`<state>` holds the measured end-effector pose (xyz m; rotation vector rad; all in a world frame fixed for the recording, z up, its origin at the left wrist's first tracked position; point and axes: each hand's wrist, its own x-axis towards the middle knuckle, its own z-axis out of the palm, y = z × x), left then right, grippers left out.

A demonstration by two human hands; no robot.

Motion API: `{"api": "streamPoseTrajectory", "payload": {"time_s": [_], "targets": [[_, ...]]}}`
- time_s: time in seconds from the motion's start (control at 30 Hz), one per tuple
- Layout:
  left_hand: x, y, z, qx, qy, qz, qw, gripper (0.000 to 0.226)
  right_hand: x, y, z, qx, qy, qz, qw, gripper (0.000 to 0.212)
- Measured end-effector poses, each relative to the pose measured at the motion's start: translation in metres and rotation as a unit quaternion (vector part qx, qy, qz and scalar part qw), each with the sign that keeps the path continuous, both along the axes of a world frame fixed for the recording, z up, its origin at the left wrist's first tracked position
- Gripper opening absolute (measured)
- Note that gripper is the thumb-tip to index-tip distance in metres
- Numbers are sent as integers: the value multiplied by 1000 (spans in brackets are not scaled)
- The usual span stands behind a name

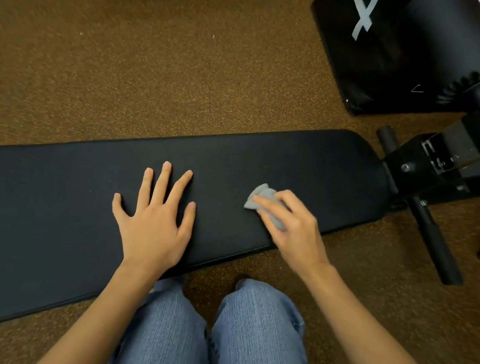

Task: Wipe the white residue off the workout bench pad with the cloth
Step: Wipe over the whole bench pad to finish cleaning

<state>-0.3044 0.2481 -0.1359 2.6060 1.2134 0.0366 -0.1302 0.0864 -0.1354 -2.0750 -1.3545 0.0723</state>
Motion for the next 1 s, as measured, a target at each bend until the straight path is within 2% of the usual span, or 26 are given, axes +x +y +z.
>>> {"api": "streamPoseTrajectory", "payload": {"time_s": [0.17,0.23,0.33,0.4,0.47,0.57,0.63,0.67,0.77,0.83,0.9,0.97,1.0], "targets": [[-1,0,1,-4,-4,-2,1000,52,31,14,-2,35,-4,-139,990,20],[-1,0,2,-4,-3,-2,1000,52,11,21,-2,46,5,-109,993,19],[-2,0,1,-2,-2,-1,1000,53,-18,5,-4,25,8,26,999,21],[-2,1,0,1,-3,-3,1000,52,-6,-13,-4,-6,-15,43,999,23],[-2,2,-2,5,-4,-8,1000,52,23,-30,-6,-10,-32,-31,999,22],[-1,1,-2,6,-6,-6,1000,53,59,-39,-8,5,-33,-209,977,17],[-1,-1,-2,6,-5,-1,1000,51,46,-30,-12,21,-30,-251,967,15],[0,-2,-2,5,-4,4,1000,51,30,-25,-14,31,-27,-231,972,14],[11,-7,1,-8,-10,26,1000,54,-22,-30,-25,45,-35,-74,996,21],[22,-13,4,-9,-19,13,1000,59,-26,-49,-33,40,-61,-46,996,23],[34,-20,7,-4,-18,-17,1000,60,-3,-70,-39,61,-44,-157,985,25],[47,-28,10,-15,-9,-38,999,60,23,-82,-40,90,-15,-297,951,25],[52,-33,10,-23,-2,-44,999,61,28,-83,-40,102,-4,-332,938,26]]}}
